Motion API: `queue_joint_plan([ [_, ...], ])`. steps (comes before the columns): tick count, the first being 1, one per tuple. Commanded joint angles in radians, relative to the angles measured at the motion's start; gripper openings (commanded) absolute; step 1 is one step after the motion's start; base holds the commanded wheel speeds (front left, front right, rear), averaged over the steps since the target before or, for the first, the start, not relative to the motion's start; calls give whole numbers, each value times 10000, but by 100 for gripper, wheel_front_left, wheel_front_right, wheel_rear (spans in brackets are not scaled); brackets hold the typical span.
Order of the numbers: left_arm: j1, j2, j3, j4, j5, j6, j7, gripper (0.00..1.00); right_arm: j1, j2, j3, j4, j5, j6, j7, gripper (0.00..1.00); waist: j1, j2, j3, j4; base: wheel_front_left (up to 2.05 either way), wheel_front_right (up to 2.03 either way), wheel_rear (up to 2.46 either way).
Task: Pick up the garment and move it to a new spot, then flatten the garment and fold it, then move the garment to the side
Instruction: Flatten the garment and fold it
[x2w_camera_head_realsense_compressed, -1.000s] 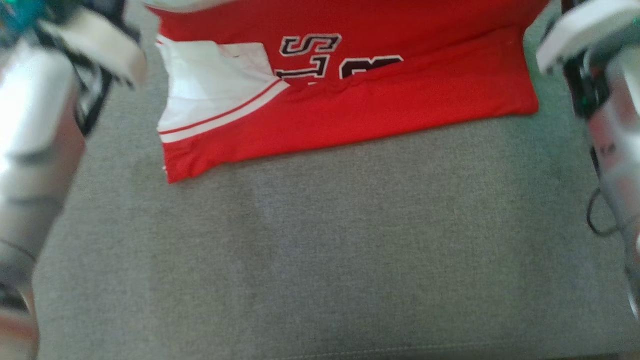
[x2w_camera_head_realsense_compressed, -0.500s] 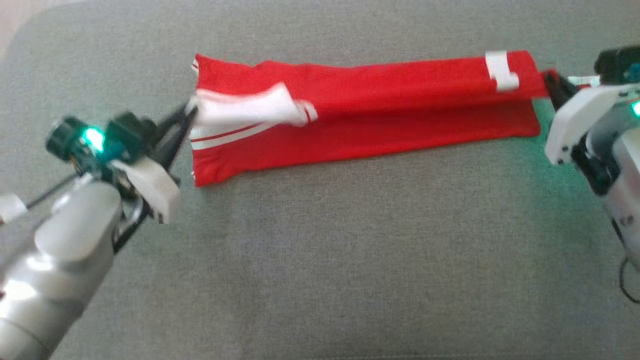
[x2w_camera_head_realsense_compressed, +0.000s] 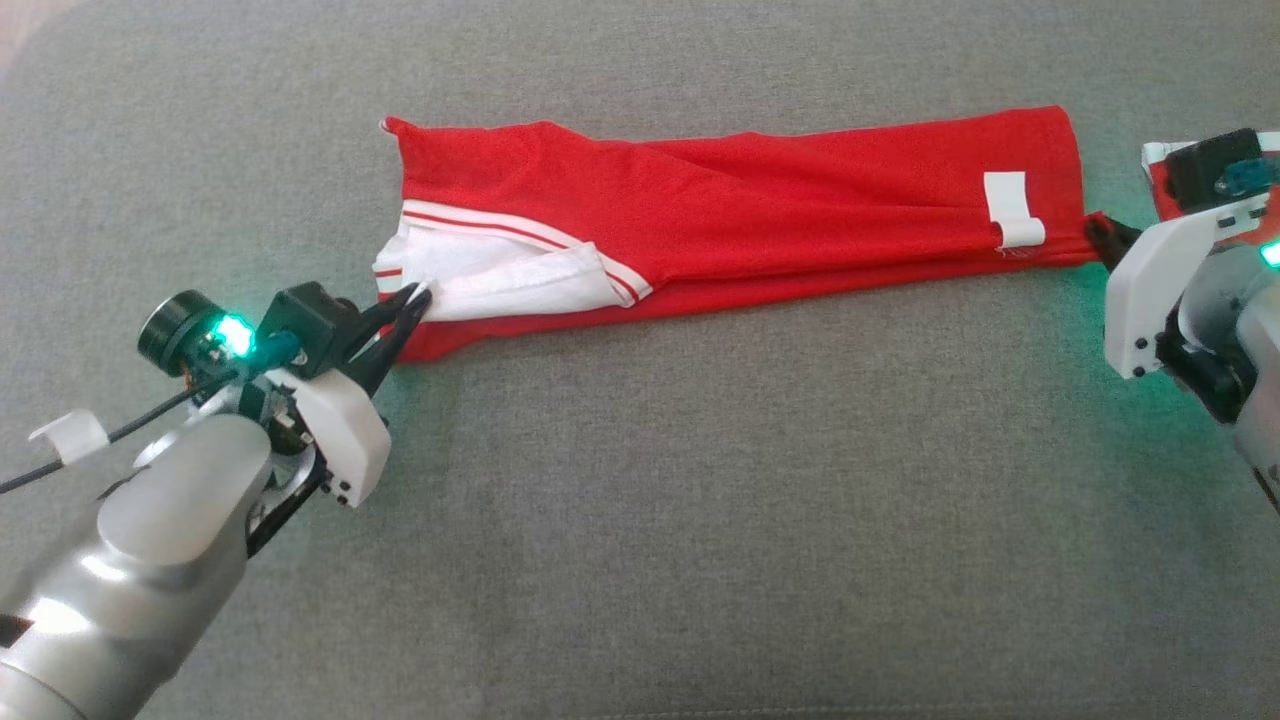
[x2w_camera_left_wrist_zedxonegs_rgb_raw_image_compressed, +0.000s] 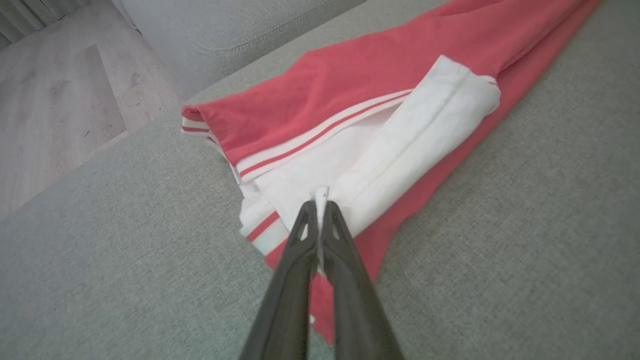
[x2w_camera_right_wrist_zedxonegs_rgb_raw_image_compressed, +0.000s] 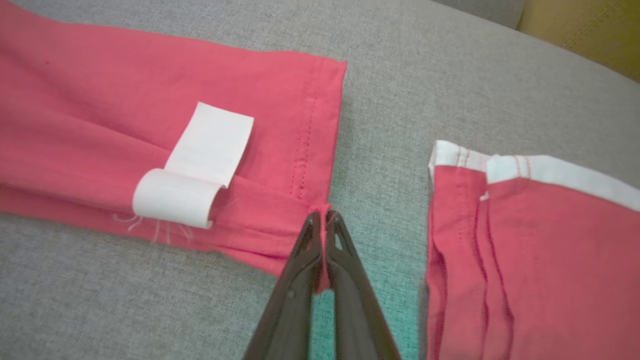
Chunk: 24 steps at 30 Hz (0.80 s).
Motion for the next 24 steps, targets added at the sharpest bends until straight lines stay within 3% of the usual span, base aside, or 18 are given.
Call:
queue_joint_plan([
  [1, -242, 461, 310, -75, -53, 81, 22, 0, -55, -308, 120, -168, 168, 65, 30, 0, 0, 0, 19, -25, 0, 0, 0],
  [2, -202, 419, 290, 5, -88, 95, 38, 0, -124, -290, 154, -148, 297, 65, -99, 100, 0, 0, 22, -63, 0, 0, 0],
  [3, -181, 383, 286, 40, -122, 98, 51, 0, -157, -255, 128, -130, 387, 65, -202, 100, 0, 0, 9, -80, 0, 0, 0],
  [4, -167, 347, 299, 66, -150, 126, 27, 36, -187, -208, 61, -129, 520, 65, -355, 100, 0, 0, -20, -95, 0, 0, 0],
  [5, -156, 315, 326, 86, -173, 177, -31, 93, -212, -151, -40, -137, 688, 65, -528, 100, 0, 0, -57, -109, 0, 0, 0],
  [6, -139, 283, 361, 110, -211, 226, -82, 100, -225, -90, -112, -183, 846, 65, -710, 100, 0, 0, -108, -123, 0, 0, 0],
  [13, -16, 92, 1227, -40, -934, 815, -941, 100, -313, 203, -707, -217, 1449, 65, -2384, 100, 0, 0, -539, -246, 0, 0, 0],
  [15, 28, -56, 1820, -295, -1352, 1163, -1371, 100, -307, 385, -991, -83, 1501, 65, -3258, 100, 0, 0, -729, -249, 0, 0, 0],
  [18, 204, -266, 2883, -976, -1807, 1679, -1752, 100, -231, 910, -1564, -97, 1748, 65, -4307, 100, 0, 0, -997, -290, 0, 0, 0],
  [21, 770, -515, 4447, -2332, -1855, 2090, -1806, 100, -65, 1489, -2280, -516, 1757, 65, -4631, 100, 0, 0, -1191, -395, 0, 0, 0],
  [24, 1927, -1025, 6002, -3741, -1386, 2381, -1811, 100, 454, 2018, -3918, -1820, 1082, 65, -4653, 100, 0, 0, -1339, -475, 0, 0, 0],
])
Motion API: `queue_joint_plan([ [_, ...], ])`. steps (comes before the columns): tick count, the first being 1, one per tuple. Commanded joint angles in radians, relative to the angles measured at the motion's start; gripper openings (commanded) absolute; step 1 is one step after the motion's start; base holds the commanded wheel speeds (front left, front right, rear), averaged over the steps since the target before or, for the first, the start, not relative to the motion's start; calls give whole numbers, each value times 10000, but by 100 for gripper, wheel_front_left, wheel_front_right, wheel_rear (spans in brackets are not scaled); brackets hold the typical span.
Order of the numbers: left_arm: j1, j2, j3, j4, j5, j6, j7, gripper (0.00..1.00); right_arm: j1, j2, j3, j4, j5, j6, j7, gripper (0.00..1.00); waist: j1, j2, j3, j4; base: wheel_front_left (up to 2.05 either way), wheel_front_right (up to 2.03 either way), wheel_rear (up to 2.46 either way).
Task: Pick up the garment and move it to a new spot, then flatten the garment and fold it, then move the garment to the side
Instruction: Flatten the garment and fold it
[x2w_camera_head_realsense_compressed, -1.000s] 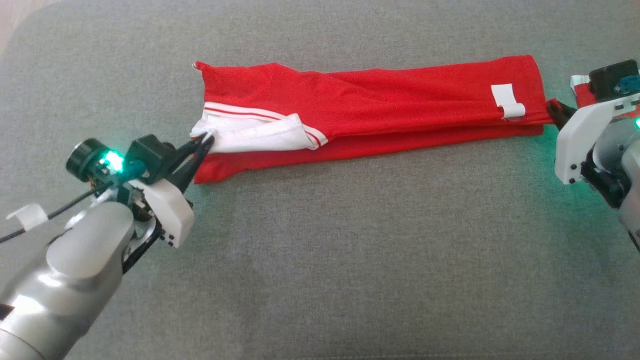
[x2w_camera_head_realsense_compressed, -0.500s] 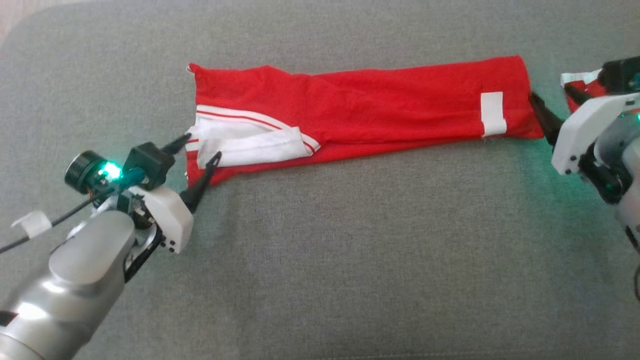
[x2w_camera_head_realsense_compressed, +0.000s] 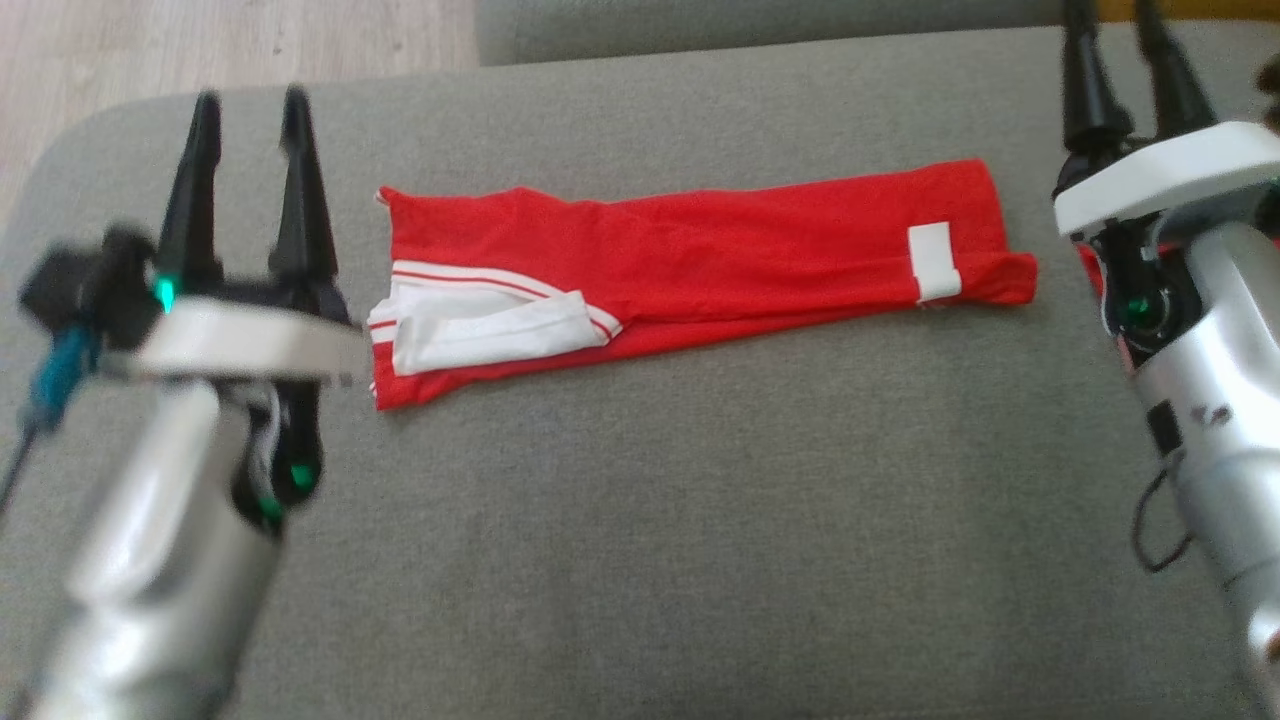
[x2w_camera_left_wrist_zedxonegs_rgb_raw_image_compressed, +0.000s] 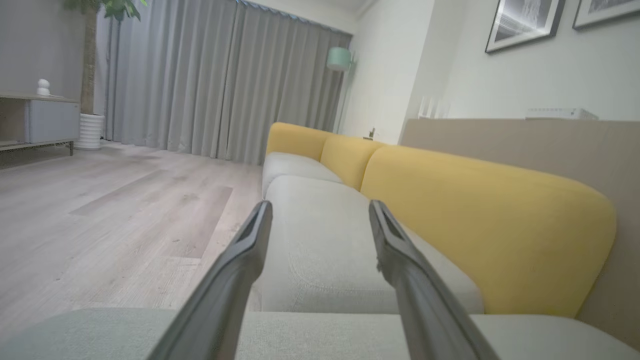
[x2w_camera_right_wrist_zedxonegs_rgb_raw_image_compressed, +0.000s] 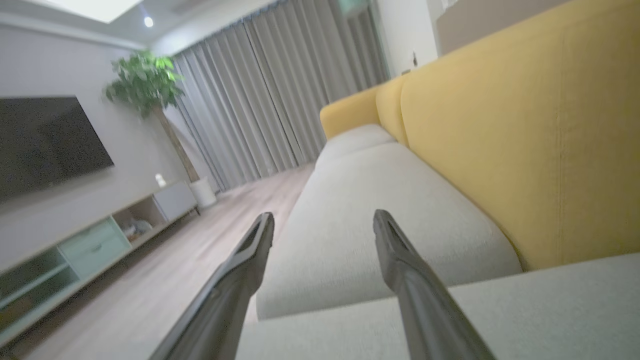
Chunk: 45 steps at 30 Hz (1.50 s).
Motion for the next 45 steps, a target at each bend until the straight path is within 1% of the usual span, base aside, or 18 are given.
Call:
queue_joint_plan([
  [1, 123, 134, 544, -371, 152, 58, -45, 100, 388, 151, -208, -434, -262, 65, -101, 100, 1, 0, -71, -56, 0, 0, 0],
  [3, 942, -328, 1241, -984, 522, 27, -46, 100, 1303, 806, -1216, -1422, -1149, 65, -103, 100, 1, 0, -153, -94, 0, 0, 0],
  [5, 1709, -811, 1801, -1388, 875, -35, -47, 100, 2289, 1517, -1959, -2344, -2200, 65, -104, 100, 1, 0, -202, -122, 0, 0, 0],
  [6, 2065, -1032, 2011, -1487, 1038, -98, -47, 100, 2784, 1845, -2230, -2734, -2663, 65, -104, 100, 1, 0, -214, -131, 0, 0, 0],
  [8, 2688, -1407, 2313, -1518, 1436, -241, -47, 100, 3703, 2275, -2588, -3248, -3290, 65, -104, 100, 1, 0, -233, -129, 0, 0, 0],
  [12, 3489, -1856, 2480, -1130, 2380, -598, -48, 100, 4926, 2524, -2696, -3691, -3915, 65, -105, 100, 1, 0, -164, -109, 0, 0, 0],
  [14, 3647, -2018, 2595, -900, 2706, -786, -48, 100, 5216, 2535, -2531, -3800, -3724, 65, -105, 100, 1, 0, -79, -87, 0, 0, 0],
  [17, 3657, -2275, 2842, -668, 2988, -1027, -48, 100, 5338, 2539, -2404, -3927, -3729, 65, -106, 100, 1, 0, 95, -36, 0, 0, 0],
  [21, 3400, -2471, 3012, -471, 3370, -1332, -48, 100, 5061, 2541, -2597, -3882, -3986, 65, -106, 100, 1, 0, 436, 107, 0, 0, 0],
  [23, 3197, -2556, 3075, -395, 3526, -1457, -48, 100, 4781, 2541, -2817, -3662, -4270, 65, -106, 100, 1, 0, 660, 195, 0, 0, 0],
  [26, 2896, -2674, 3087, -288, 3769, -1609, -49, 100, 4213, 2542, -3430, -3006, -4912, 65, -96, 100, 1, 0, 984, 379, 0, 0, 0],
  [28, 2733, -2746, 3084, -212, 3894, -1688, -49, 100, 3755, 2542, -4037, -2511, -5242, 65, -62, 100, 1, 0, 1186, 502, 0, 0, 0],
  [33, 2475, -2879, 3088, -38, 4116, -1869, -49, 100, 2651, 2543, -5758, -703, -6487, 65, 602, 100, 1, 0, 1527, 776, 0, 0, 0],
  [34, 2475, -2879, 3088, -38, 4116, -1869, -49, 100, 2651, 2543, -5758, -703, -6487, 65, 602, 100, 1, 0, 1527, 776, 0, 0, 0],
  [37, 2411, -2939, 3109, 21, 4211, -1953, -49, 100, 2127, 2543, -6503, 304, -7066, 65, 799, 100, 1, 0, 1615, 921, 0, 0, 0],
  [42, 2362, -3009, 3182, 53, 4306, -2046, -49, 100, 1581, 2543, -7280, 1856, -7858, 65, 983, 100, 1, 0, 1655, 1042, 0, 0, 0],
  [45, 2349, -3035, 3247, 40, 4346, -2078, -49, 100, 1284, 2543, -7334, 2682, -7982, 65, 882, 100, 1, 0, 1662, 1037, 0, 0, 0],
])
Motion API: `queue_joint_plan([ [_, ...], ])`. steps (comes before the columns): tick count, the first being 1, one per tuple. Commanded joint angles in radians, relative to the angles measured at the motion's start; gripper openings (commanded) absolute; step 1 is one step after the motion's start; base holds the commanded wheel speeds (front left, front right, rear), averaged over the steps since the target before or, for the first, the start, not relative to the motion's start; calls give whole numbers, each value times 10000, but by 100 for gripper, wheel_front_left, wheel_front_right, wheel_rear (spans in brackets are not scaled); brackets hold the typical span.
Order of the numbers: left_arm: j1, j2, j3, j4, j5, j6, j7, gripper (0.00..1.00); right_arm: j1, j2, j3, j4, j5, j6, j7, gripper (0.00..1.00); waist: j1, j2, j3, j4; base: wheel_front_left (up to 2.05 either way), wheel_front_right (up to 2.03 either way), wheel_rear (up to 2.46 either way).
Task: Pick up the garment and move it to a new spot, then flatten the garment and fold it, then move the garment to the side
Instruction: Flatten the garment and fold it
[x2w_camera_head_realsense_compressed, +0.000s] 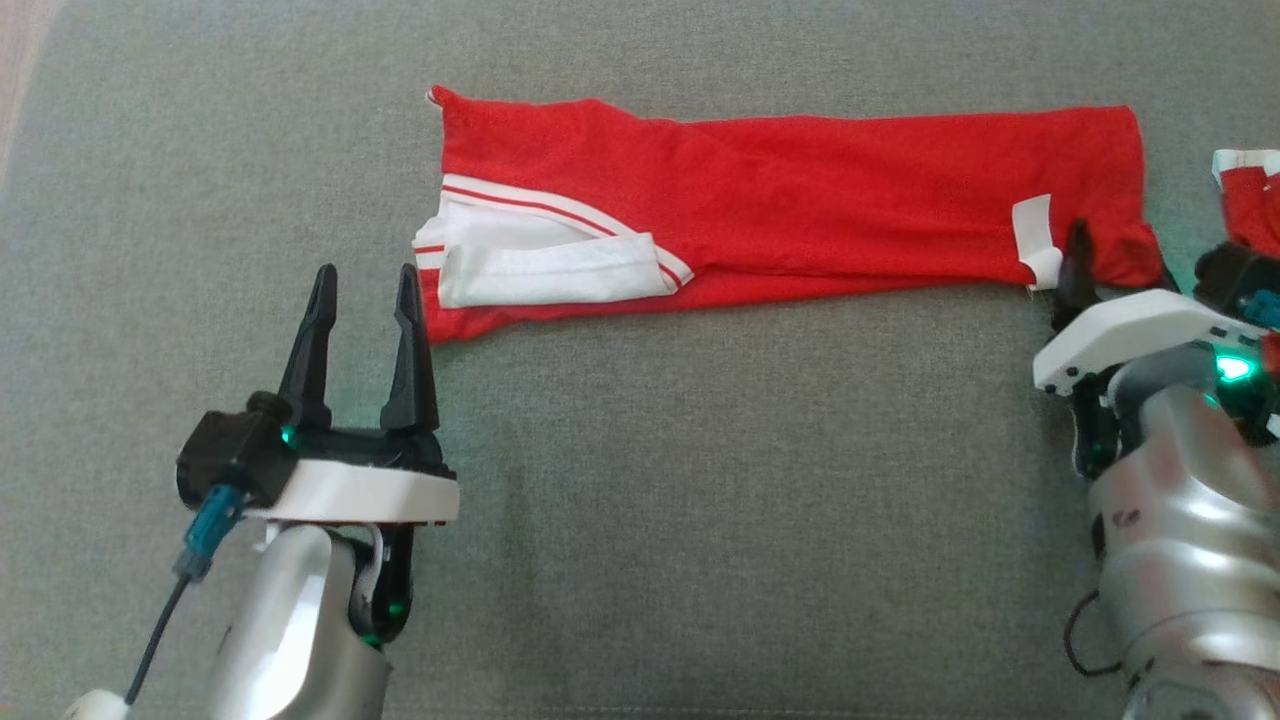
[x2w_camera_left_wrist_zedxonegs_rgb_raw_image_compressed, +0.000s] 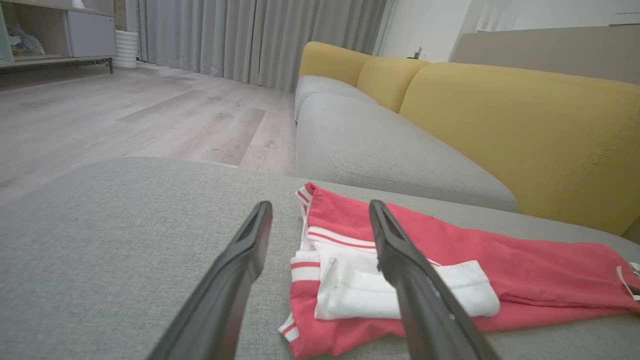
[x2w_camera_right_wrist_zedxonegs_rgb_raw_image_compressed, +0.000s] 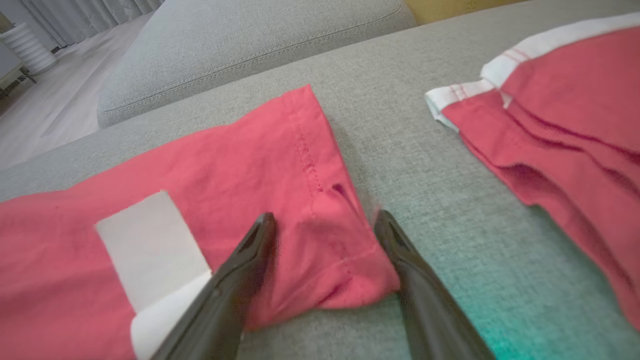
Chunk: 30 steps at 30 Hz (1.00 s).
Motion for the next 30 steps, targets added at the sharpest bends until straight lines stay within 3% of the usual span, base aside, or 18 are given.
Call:
queue_joint_plan([
  [1, -270, 53, 376, -296, 111, -64, -49, 100, -34, 117, 250, 178, -117, 65, -33, 82, 0, 0, -12, -36, 0, 0, 0],
  [2, -257, 48, 408, -303, 132, -70, -49, 100, -118, 117, 266, 354, -157, 65, -156, 0, 0, 0, -24, -75, 0, 0, 0],
  [7, -143, 31, 530, -283, 235, -111, -49, 100, -246, 118, -68, 515, -727, 65, -656, 0, 0, 0, -258, -377, 0, 0, 0],
  [16, 201, 9, 647, -299, 261, -181, -49, 100, 467, -419, -1947, -952, -2238, 65, -822, 0, 0, 0, -1029, -870, 0, 0, 0],
  [20, 358, 3, 621, -285, 247, -199, -49, 100, 520, -321, -2165, -1443, -2444, 65, -770, 0, 0, 0, -1350, -951, 0, 0, 0],
  [24, 459, -1, 502, -231, 360, -192, -49, 100, 356, -43, -1653, -1682, -2237, 65, -748, 0, 0, 0, -1642, -885, 0, 0, 0],
  [27, 553, -2, 239, -23, 633, -184, -49, 100, 127, 101, -528, -1695, -1594, 65, -732, 0, 0, 0, -1911, -657, 0, 0, 0],
  [30, 582, -3, 113, 119, 626, -195, -49, 100, -137, 112, 1107, -1346, -244, 65, -748, 0, 0, 0, -2031, -367, 0, 0, 0],
])
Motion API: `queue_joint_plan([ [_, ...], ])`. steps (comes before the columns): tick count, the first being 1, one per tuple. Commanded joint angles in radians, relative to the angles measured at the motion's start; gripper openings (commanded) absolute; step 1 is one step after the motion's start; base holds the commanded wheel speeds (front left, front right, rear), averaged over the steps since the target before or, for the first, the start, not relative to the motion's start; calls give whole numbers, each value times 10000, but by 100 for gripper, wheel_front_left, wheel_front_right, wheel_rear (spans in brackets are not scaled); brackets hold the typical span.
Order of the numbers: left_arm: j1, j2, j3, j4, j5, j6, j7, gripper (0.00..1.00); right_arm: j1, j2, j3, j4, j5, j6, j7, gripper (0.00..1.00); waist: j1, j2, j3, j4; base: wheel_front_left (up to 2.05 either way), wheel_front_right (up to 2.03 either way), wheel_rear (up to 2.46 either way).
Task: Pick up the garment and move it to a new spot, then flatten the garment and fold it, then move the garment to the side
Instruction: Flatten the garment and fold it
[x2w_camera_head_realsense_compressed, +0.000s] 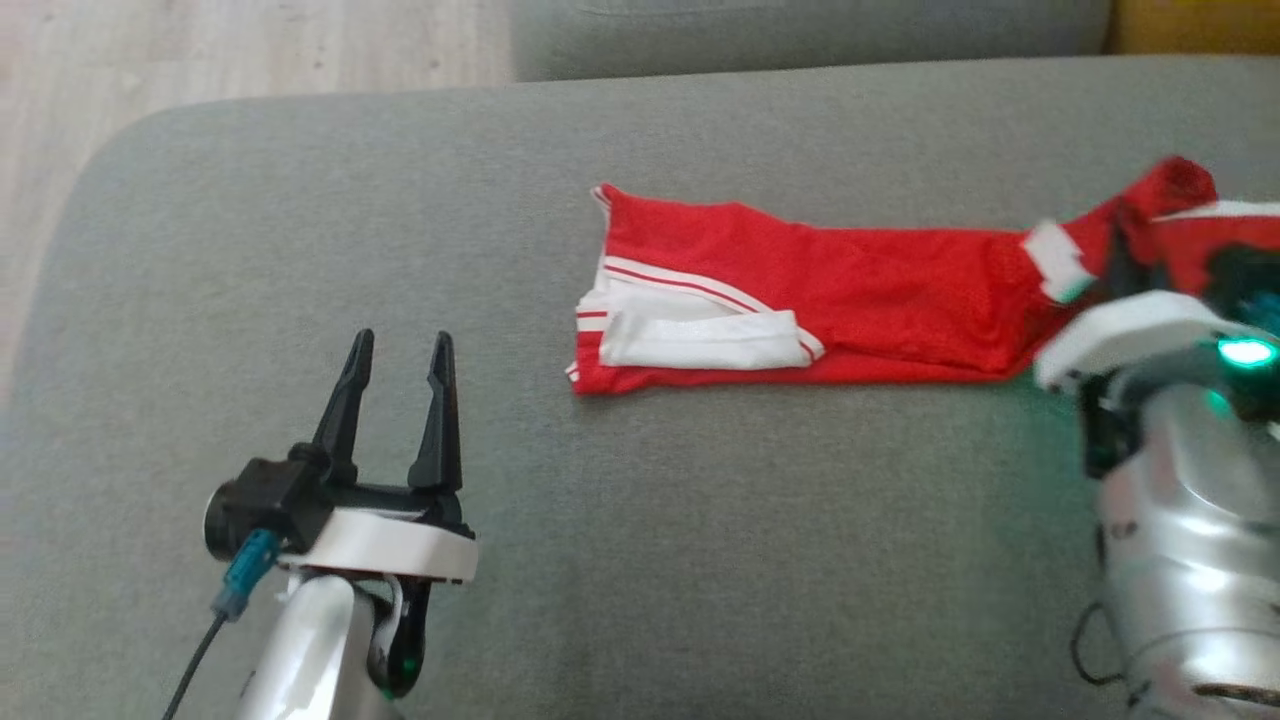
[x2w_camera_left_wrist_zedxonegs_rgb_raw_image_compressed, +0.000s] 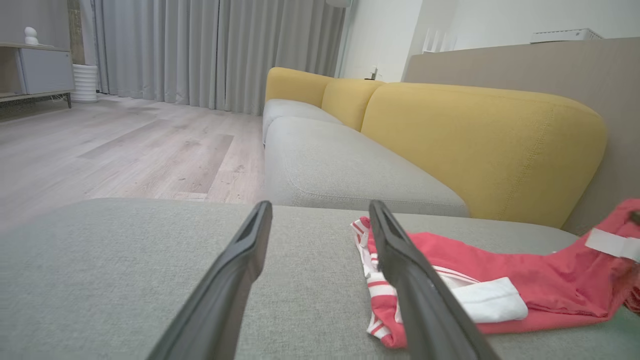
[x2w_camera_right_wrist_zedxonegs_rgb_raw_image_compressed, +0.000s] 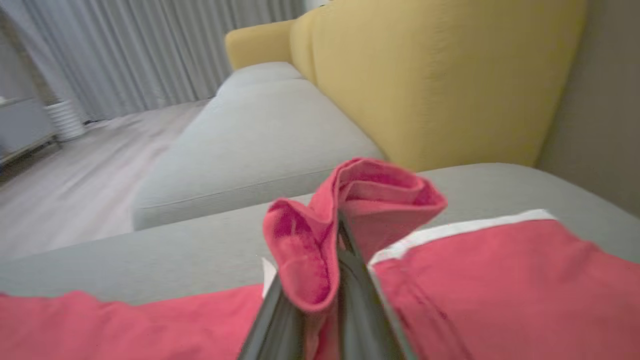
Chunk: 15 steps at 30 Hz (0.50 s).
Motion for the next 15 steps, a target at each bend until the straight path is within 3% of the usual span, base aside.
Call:
queue_joint_plan([
  [1, -93, 60, 172, -222, 43, -30, -49, 100, -658, 142, 1464, -135, 1012, 65, -59, 0, 1, 0, -146, 359, 0, 0, 0],
  [8, -97, 58, -116, -164, -78, 13, -49, 100, -738, 144, 4585, -613, 3419, 65, 244, 0, 1, 0, -93, 1108, 0, 0, 0],
  [15, -250, 58, -620, -168, -427, 140, -49, 100, -678, 145, 6839, -795, 4718, 65, 762, 0, 1, 0, 113, 2102, 0, 0, 0],
])
